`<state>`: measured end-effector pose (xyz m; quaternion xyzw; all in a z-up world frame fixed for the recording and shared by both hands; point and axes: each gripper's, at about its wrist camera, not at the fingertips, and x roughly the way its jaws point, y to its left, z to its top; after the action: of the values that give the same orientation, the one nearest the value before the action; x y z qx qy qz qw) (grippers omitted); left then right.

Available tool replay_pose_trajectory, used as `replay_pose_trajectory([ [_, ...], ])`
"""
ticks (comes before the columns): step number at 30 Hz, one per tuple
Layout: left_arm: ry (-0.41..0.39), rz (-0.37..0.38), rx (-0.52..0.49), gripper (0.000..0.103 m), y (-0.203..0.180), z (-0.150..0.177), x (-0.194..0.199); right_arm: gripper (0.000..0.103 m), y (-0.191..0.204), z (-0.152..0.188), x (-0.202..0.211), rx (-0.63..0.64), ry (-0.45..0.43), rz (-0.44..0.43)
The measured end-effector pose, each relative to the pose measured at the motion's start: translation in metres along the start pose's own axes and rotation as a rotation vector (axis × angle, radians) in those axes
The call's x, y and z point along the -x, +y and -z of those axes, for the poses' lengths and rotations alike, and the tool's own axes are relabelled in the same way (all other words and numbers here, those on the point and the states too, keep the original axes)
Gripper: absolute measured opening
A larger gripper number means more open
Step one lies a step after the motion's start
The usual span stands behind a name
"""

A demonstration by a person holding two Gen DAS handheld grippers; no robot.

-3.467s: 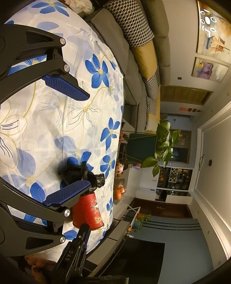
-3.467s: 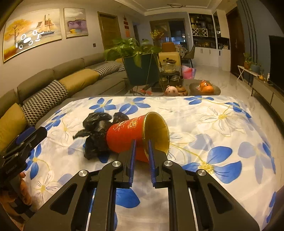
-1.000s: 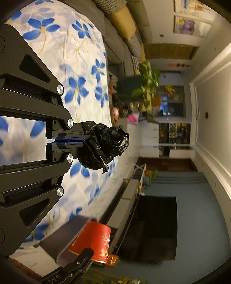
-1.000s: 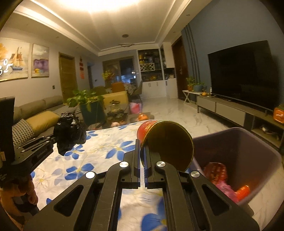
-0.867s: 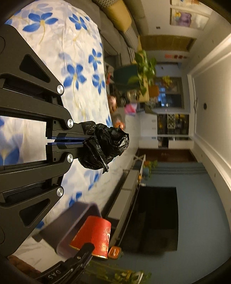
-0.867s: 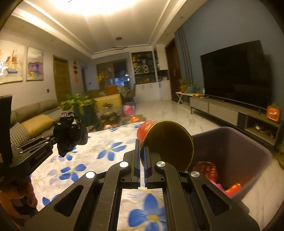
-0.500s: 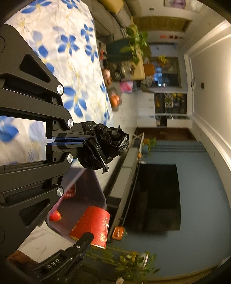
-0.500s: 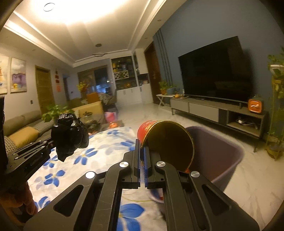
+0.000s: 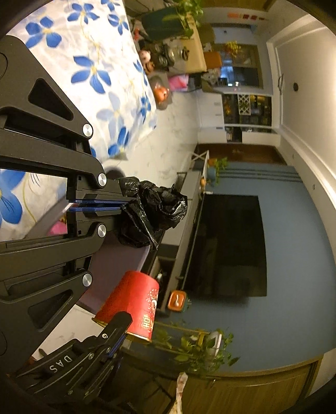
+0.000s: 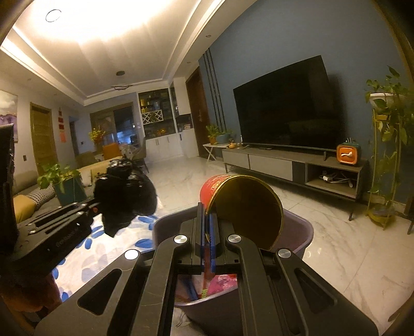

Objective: Collect trash
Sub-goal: 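Carry the black bag and red cup over the grey bin, then open both tools to drop the black bag and red cup into the bin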

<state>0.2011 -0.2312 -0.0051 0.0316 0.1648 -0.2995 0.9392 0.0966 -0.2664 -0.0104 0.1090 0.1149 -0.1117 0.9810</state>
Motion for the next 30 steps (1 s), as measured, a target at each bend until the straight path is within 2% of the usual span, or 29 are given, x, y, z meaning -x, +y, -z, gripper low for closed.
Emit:
replay_pose_trajectory([
  [9,0.042,0.025,-0.003,0.001,-0.009,0.005,-0.036,0.003,0.005,0.003,-0.013,0.027,0.013,0.020],
  [25,0.098,0.061,-0.012,0.003,-0.016,0.013,-0.065,0.004,0.001,0.004,-0.033,0.016,0.059,0.017],
  [28,0.103,0.064,-0.015,0.018,-0.014,0.016,-0.068,0.004,-0.003,0.003,-0.036,0.007,0.062,0.013],
  [30,0.098,0.059,-0.010,0.043,-0.012,0.017,-0.068,0.006,-0.004,0.003,-0.037,-0.002,0.068,0.013],
])
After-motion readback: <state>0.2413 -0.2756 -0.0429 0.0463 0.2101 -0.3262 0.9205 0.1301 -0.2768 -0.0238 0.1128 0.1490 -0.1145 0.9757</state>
